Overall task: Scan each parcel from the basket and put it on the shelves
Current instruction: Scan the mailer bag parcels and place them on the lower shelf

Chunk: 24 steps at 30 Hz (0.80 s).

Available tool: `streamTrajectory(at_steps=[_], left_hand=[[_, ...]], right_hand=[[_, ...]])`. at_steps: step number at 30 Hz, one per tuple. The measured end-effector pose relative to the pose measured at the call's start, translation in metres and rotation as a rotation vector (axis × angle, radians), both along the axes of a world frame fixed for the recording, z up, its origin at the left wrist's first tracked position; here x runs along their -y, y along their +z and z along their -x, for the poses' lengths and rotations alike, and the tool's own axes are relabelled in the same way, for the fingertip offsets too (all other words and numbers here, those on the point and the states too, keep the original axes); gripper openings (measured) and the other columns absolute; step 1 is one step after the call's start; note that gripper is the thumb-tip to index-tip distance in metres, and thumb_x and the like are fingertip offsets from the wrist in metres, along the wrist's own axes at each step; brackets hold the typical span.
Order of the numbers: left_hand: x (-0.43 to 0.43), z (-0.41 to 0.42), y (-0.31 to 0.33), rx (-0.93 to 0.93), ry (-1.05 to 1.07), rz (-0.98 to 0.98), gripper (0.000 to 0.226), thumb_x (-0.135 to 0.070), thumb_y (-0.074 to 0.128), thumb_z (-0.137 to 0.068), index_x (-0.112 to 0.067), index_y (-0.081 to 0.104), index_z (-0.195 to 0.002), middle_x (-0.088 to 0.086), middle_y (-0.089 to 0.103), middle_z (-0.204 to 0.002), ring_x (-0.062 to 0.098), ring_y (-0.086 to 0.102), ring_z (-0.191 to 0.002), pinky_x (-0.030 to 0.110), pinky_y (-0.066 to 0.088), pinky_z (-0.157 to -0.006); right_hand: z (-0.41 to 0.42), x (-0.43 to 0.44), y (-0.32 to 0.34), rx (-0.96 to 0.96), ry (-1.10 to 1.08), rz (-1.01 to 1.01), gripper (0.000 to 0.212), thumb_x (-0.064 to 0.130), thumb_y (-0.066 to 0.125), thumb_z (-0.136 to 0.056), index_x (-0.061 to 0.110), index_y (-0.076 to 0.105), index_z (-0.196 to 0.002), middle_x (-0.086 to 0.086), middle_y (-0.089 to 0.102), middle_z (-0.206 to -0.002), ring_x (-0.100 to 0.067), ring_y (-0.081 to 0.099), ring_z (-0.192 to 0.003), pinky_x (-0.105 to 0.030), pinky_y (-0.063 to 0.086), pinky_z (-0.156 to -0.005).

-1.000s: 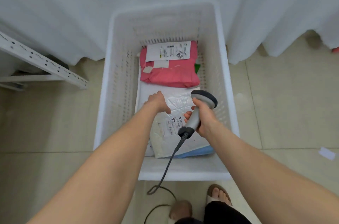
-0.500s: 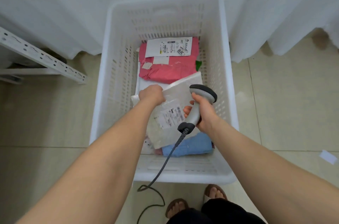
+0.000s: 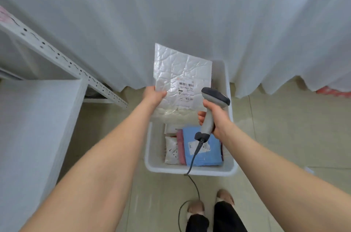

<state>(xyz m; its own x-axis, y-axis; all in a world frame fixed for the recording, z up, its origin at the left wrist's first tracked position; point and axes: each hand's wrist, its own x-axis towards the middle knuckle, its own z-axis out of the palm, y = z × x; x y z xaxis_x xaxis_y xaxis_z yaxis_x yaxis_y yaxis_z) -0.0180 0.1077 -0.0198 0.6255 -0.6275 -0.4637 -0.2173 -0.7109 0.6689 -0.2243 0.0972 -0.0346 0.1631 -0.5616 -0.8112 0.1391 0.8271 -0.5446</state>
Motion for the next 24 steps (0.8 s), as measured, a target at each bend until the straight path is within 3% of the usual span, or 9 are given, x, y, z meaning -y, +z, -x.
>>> streamTrajectory(at_steps=[3, 5, 7, 9, 12, 14, 17, 20, 24], left_hand=[[-0.008, -0.005, 0.078, -0.063, 0.038, 0.068, 0.004, -0.006, 0.063, -0.087, -0.010, 0.061, -0.089, 0.002, 0.059, -0.080, 0.020, 0.055, -0.087, 0.026, 0.044, -0.070], [-0.011, -0.010, 0.128, -0.091, 0.035, 0.119, 0.016, -0.004, 0.063, -0.086, -0.014, 0.056, -0.077, 0.000, 0.056, -0.075, 0.019, 0.055, -0.087, 0.025, 0.044, -0.069], [-0.016, -0.013, 0.175, -0.112, 0.028, 0.161, 0.010, -0.003, 0.065, -0.085, -0.008, 0.059, -0.092, 0.005, 0.060, -0.085, 0.021, 0.056, -0.091, 0.027, 0.046, -0.072], [-0.022, -0.013, 0.213, -0.110, 0.012, 0.182, 0.031, -0.006, 0.068, -0.085, -0.003, 0.055, -0.112, 0.007, 0.059, -0.097, 0.021, 0.056, -0.094, 0.026, 0.046, -0.075], [-0.033, -0.011, 0.262, -0.103, 0.000, 0.215, 0.022, -0.004, 0.068, -0.084, -0.008, 0.056, -0.102, 0.000, 0.059, -0.086, 0.016, 0.057, -0.083, 0.017, 0.047, -0.064], [-0.043, -0.008, 0.288, -0.122, 0.018, 0.257, 0.020, 0.002, 0.065, -0.083, -0.009, 0.057, -0.096, -0.002, 0.058, -0.077, 0.016, 0.058, -0.078, 0.019, 0.047, -0.061], [-0.062, -0.004, 0.320, -0.141, 0.058, 0.291, 0.030, 0.005, 0.063, -0.083, -0.003, 0.057, -0.111, 0.007, 0.061, -0.090, 0.020, 0.059, -0.080, 0.029, 0.050, -0.069], [-0.086, 0.001, 0.347, -0.158, 0.133, 0.302, 0.041, 0.002, 0.063, -0.084, 0.002, 0.051, -0.124, 0.014, 0.059, -0.107, 0.026, 0.058, -0.096, 0.038, 0.050, -0.089], [-0.120, 0.012, 0.378, -0.155, 0.174, 0.335, 0.038, 0.000, 0.064, -0.084, -0.004, 0.053, -0.120, 0.017, 0.059, -0.113, 0.029, 0.057, -0.105, 0.046, 0.047, -0.099]], right_hand=[[-0.005, -0.001, 0.070, -0.002, -0.013, 0.027, 0.015, 0.020, 0.071, -0.087, 0.009, 0.061, -0.085, -0.010, 0.065, -0.063, -0.015, 0.058, -0.043, -0.025, 0.051, -0.049], [-0.008, -0.002, 0.115, 0.018, -0.028, 0.054, 0.012, 0.016, 0.070, -0.087, 0.009, 0.061, -0.083, -0.011, 0.064, -0.064, -0.015, 0.056, -0.041, -0.023, 0.050, -0.046], [-0.011, -0.003, 0.158, 0.026, -0.018, 0.100, 0.009, 0.014, 0.069, -0.087, 0.011, 0.062, -0.085, -0.012, 0.064, -0.067, -0.015, 0.056, -0.040, -0.023, 0.050, -0.047], [-0.014, -0.005, 0.197, 0.049, -0.010, 0.146, 0.008, 0.013, 0.069, -0.087, 0.010, 0.061, -0.087, -0.012, 0.063, -0.068, -0.015, 0.055, -0.042, -0.026, 0.049, -0.049], [-0.016, -0.010, 0.249, 0.086, 0.018, 0.198, 0.008, 0.009, 0.067, -0.088, 0.008, 0.061, -0.092, -0.011, 0.062, -0.070, -0.015, 0.053, -0.044, -0.026, 0.046, -0.049], [-0.014, -0.015, 0.277, 0.085, 0.043, 0.236, 0.006, 0.007, 0.067, -0.087, 0.008, 0.062, -0.091, -0.009, 0.061, -0.070, -0.014, 0.054, -0.046, -0.024, 0.045, -0.047], [-0.008, -0.025, 0.311, 0.087, 0.070, 0.291, 0.008, 0.005, 0.068, -0.086, 0.011, 0.062, -0.084, -0.006, 0.059, -0.072, -0.016, 0.055, -0.055, -0.028, 0.044, -0.054], [0.003, -0.036, 0.337, 0.055, 0.077, 0.373, 0.013, 0.006, 0.070, -0.084, 0.016, 0.061, -0.084, -0.004, 0.058, -0.077, -0.017, 0.053, -0.066, -0.030, 0.044, -0.058], [0.022, -0.053, 0.366, 0.106, 0.035, 0.447, 0.016, 0.009, 0.071, -0.084, 0.018, 0.058, -0.085, -0.005, 0.060, -0.083, -0.018, 0.057, -0.071, -0.030, 0.046, -0.059]])
